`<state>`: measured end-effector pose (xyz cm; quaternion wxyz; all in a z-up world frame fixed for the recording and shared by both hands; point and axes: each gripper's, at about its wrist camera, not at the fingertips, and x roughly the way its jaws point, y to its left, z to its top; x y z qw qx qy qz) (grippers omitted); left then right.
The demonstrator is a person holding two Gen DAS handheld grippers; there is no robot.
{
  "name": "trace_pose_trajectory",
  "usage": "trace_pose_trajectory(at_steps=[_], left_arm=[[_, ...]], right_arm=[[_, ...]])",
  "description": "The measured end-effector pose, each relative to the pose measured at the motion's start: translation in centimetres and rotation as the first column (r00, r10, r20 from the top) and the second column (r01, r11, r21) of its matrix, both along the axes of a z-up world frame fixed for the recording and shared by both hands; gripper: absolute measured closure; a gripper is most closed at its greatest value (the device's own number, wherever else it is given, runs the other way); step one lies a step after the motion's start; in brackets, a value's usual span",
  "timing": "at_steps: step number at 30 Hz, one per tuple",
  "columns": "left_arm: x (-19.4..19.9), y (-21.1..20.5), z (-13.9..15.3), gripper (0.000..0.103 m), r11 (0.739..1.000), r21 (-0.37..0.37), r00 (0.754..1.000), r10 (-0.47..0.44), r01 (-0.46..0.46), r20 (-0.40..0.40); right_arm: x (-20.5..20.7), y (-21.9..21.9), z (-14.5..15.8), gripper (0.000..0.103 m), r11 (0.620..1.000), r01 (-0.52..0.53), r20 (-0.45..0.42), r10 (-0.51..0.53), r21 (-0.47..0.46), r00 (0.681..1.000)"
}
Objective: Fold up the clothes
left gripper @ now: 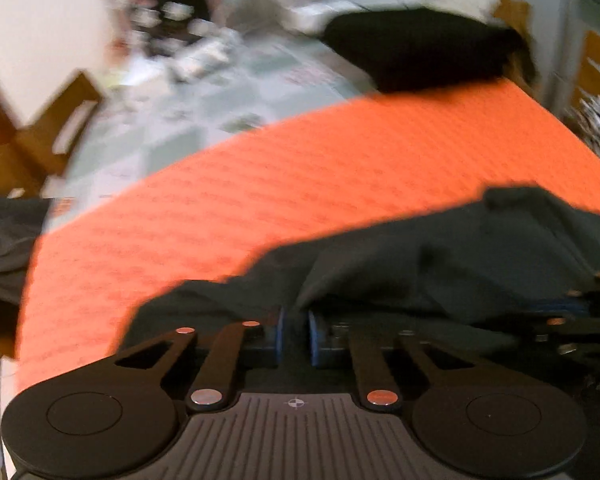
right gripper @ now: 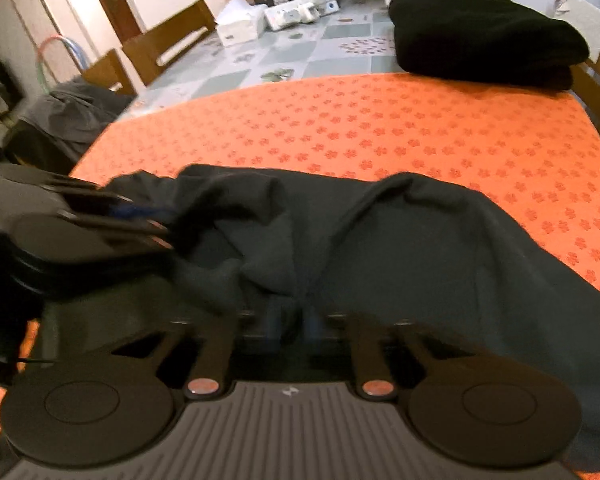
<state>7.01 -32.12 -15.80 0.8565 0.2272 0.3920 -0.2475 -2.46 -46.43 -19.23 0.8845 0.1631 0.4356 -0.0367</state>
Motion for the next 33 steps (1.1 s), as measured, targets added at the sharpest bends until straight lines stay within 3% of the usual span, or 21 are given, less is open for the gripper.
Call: trace_pose_trajectory(at_steps=[4,6,8,12,16,20,21,26,33], left_arm=[[0.9,3.7,2.1,0.088,0.98,-0.116,0.987,0.158,-0.161,-0.035],[0.6,4.6,2.9,0.087,0.968,-0.154,0.98,0.193,-0.198,-0.045],[-0.1,4.8,3.0,0.087,0.972,-0.15,0.984,0.175,-0.18,-0.041],[-1.8,4.9,2.6,0.084,0.989,-0.102,0.995,0.101,-0.103,-0.022],[-3.0,5.6,1.6,0.084,0.997,-0.069,0.998,0.04,-0.044,-0.052],[-4.5,6.6,0.4,0.079,0.997,-0.053,0.996,-0.067,0.064,-0.061],[-4.9,6.9,0.1,0.077,0.995,-0.05,0.994,-0.094,0.091,-0.063],[-6.8,8.2,-1.3,0.069,0.974,-0.031,0.971,-0.226,0.224,-0.077],[-8.6,10.5,-1.6,0.059,0.933,-0.007,0.931,-0.361,0.361,-0.06]], right_arm=[[-0.9,-0.9,1.2,0.095,0.998,0.057,0.034,-0.055,-0.039,0.998],[-1.2,-1.2,2.0,0.095,0.996,0.072,0.065,-0.069,-0.047,0.996],[-1.4,-1.0,2.4,0.095,0.995,0.079,0.084,-0.073,-0.069,0.994],[-2.3,-0.7,2.2,0.095,0.996,0.045,0.073,-0.04,-0.072,0.997],[-3.2,-0.4,1.9,0.094,0.997,0.01,0.061,-0.006,-0.072,0.998],[-4.1,0.0,1.6,0.085,0.997,-0.026,0.048,0.029,-0.071,0.998],[-4.3,0.0,1.5,0.08,0.997,-0.034,0.045,0.038,-0.071,0.998],[-6.4,0.7,1.7,0.076,0.984,-0.141,0.062,0.148,-0.106,0.987],[-9.3,1.6,2.0,0.062,0.944,-0.288,0.079,0.303,-0.159,0.95]])
